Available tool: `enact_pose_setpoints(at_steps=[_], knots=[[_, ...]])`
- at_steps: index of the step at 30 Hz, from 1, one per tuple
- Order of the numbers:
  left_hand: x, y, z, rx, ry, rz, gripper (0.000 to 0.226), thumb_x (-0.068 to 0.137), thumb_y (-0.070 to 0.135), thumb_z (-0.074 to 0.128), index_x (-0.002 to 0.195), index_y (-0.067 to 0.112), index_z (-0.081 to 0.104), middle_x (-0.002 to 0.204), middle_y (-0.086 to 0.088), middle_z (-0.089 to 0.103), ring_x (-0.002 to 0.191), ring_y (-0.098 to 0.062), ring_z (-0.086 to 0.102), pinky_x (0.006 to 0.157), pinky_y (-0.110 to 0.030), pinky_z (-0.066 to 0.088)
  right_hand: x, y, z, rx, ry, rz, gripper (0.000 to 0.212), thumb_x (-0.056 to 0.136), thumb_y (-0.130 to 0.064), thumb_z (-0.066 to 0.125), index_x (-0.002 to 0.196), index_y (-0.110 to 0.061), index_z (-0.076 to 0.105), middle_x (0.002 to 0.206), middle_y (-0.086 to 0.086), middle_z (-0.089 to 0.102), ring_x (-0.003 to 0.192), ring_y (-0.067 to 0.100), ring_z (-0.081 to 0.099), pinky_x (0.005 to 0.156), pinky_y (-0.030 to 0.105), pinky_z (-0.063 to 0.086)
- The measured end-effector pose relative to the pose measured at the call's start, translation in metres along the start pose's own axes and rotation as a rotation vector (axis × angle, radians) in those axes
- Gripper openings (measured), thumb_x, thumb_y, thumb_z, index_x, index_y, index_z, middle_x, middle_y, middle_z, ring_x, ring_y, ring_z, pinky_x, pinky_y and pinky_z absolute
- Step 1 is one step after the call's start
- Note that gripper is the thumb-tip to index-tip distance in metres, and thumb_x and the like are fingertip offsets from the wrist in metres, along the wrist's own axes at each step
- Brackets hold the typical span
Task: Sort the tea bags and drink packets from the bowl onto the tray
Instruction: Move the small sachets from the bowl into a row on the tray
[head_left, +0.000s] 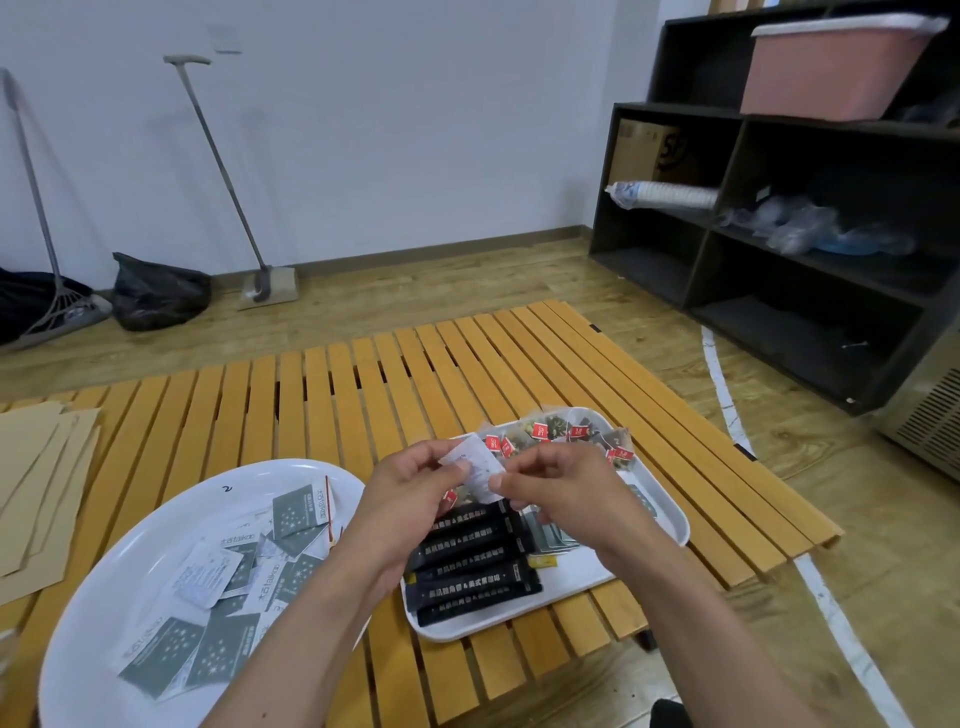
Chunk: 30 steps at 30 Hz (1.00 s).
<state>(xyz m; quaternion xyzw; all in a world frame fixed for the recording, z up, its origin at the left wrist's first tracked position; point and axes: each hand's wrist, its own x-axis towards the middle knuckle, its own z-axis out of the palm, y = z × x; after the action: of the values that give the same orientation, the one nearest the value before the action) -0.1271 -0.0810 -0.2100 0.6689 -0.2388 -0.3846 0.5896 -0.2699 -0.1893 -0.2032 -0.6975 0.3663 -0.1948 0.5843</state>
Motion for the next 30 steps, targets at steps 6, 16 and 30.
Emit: enact_pose_setpoints(at_steps=[6,16,30], knots=[[-0.001,0.003,-0.002,-0.081,0.042,-0.013,0.013,0.097,0.009,0.066,0.103,0.014,0.076,0.094,-0.009,0.075,0.071,-0.014,0.066,0.052,-0.022,0.051,0.001,0.001,-0.011,0.005,-0.041,-0.046,0.013,0.077,-0.015,0.087,0.085,-0.013,0.078,0.08,-0.001,0.075,0.067,0.004,0.063,0.066,0.026,0.052],[-0.001,0.002,-0.002,-0.083,0.055,0.004,0.042,0.078,0.0,0.083,0.115,0.013,0.069,0.097,-0.01,0.079,0.087,-0.028,0.078,0.074,-0.037,0.064,-0.001,0.003,-0.014,-0.089,-0.19,-0.047,0.021,0.073,-0.021,0.09,0.085,-0.008,0.079,0.086,0.008,0.078,0.08,0.015,0.073,0.073,0.025,0.057],[0.006,-0.006,-0.01,0.175,0.115,0.11,0.012,0.086,0.013,0.079,0.097,0.019,0.076,0.088,-0.011,0.077,0.061,-0.007,0.067,0.05,-0.015,0.048,0.018,0.042,-0.101,-0.22,0.499,0.248,0.009,0.082,-0.016,0.083,0.085,-0.015,0.075,0.085,0.006,0.074,0.068,0.018,0.06,0.061,0.03,0.046]])
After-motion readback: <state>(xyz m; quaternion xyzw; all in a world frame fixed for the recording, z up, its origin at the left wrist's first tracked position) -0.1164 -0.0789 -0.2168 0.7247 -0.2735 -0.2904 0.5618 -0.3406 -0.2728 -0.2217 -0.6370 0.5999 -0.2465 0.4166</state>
